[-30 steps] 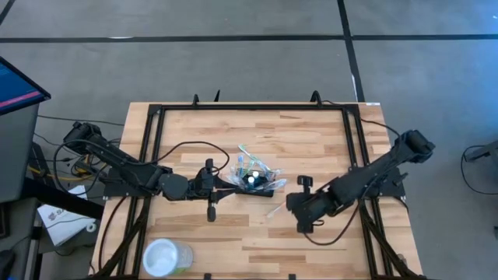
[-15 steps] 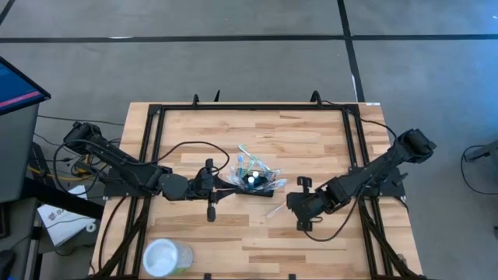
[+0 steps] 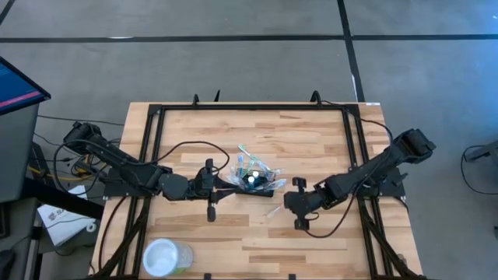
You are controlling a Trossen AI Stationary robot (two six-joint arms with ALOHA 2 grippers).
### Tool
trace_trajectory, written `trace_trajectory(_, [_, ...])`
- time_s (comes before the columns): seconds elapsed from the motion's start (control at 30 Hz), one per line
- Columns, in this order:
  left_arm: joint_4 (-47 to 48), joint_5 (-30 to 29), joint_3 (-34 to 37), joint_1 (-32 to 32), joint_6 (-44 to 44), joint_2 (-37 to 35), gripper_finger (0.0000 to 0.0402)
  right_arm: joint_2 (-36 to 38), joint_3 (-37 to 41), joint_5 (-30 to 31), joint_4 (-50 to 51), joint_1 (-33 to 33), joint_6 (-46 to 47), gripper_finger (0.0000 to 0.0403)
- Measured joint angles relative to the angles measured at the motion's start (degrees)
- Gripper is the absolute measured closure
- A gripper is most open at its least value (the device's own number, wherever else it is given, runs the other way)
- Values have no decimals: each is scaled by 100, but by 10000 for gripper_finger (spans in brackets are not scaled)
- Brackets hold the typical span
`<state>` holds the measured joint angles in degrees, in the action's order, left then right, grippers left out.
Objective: Pick & Place toothbrushing station
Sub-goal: Put the orange toothbrush into the wire organizer
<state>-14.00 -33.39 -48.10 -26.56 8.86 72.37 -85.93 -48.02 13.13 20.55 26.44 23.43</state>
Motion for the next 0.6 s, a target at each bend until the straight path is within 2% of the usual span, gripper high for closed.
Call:
trace_trajectory(0.4, [0, 0, 2, 0, -2, 1, 372, -76, 73, -35, -88, -155, 12, 400])
trace_trajectory(0.6, [0, -1, 4, 0, 0, 1, 372, -176, 81, -125, -146, -133, 14, 351])
